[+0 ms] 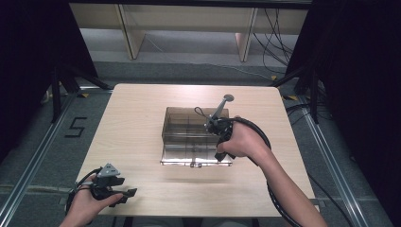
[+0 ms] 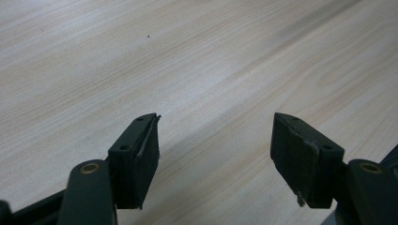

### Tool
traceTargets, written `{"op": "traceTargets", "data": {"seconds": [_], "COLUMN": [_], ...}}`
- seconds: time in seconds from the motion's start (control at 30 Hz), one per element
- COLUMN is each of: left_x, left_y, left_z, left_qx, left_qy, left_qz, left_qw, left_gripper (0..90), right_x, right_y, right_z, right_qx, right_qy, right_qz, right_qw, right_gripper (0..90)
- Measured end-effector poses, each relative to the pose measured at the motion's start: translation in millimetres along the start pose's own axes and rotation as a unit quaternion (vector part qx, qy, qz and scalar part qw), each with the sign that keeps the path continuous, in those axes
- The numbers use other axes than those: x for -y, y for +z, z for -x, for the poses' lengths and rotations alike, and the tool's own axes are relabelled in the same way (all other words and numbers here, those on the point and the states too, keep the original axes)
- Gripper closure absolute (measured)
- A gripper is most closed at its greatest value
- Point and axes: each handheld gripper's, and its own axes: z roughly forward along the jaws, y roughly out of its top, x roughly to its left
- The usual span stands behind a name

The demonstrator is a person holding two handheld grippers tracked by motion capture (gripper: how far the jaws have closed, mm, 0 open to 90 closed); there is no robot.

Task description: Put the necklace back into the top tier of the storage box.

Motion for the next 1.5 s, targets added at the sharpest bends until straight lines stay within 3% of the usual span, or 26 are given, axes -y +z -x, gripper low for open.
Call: {"op": "traceTargets", "data": {"seconds": [0.17,0.2,0.47,0.8,0.83,0.93,0.97,1.03,1.13,1.2,1.23,1.5], "left_x": [-0.1,0.0,0.1,0.0,0.1,0.1,0.4,0.5,0.5,0.5,0.4,0.5], "left_y": [0.0,0.1,0.0,0.0,0.0,-0.1,-0.5,-0.2,-0.3,-0.2,-0.2,-0.1], "left_z": [0.0,0.0,0.1,0.1,0.1,0.2,1.4,1.6,1.6,1.6,1.6,1.6], "left_qx": [0.0,0.0,0.001,0.001,0.001,0.002,0.006,0.006,0.006,0.006,0.006,0.006], "left_qy": [0.0,0.0,-0.001,-0.002,-0.002,-0.003,-0.009,-0.01,-0.01,-0.01,-0.01,-0.01], "left_qz": [0.0,0.0,0.0,0.0,0.0,0.0,-0.001,0.001,0.001,0.001,0.001,0.001], "left_qw": [1.0,1.0,1.0,1.0,1.0,1.0,0.9999,0.9999,0.9999,0.9999,0.9999,0.9999], "left_gripper": [32.8,32.8,32.8,32.7,32.8,32.8,32.8,32.8,32.8,32.8,32.8,32.8], "right_x": [-2.1,-3.0,-6.7,-10.3,-10.7,-11.7,-12.3,-12.5,-13.3,-13.8,-13.9,-15.0], "right_y": [-5.1,-7.6,-9.4,-3.8,-4.0,-2.3,-1.7,-0.5,0.5,1.6,2.2,5.5], "right_z": [2.4,1.8,6.7,15.6,15.1,17.8,20.2,20.0,23.3,25.2,25.0,31.5], "right_qx": [0.0,0.002,0.004,0.011,0.006,0.007,0.009,0.008,0.012,0.014,0.011,0.012], "right_qy": [-0.008,0.005,0.006,0.01,0.02,0.018,0.007,0.023,0.01,0.012,0.023,0.027], "right_qz": [0.006,0.009,0.018,0.026,0.022,0.027,0.032,0.032,0.04,0.039,0.037,0.04], "right_qw": [1.0,0.9999,0.9998,0.9996,0.9995,0.9995,0.9994,0.9992,0.9991,0.9991,0.999,0.9988], "right_gripper": [85.6,85.6,85.6,85.6,85.6,85.6,85.6,85.6,85.6,85.6,85.6,85.6]}}
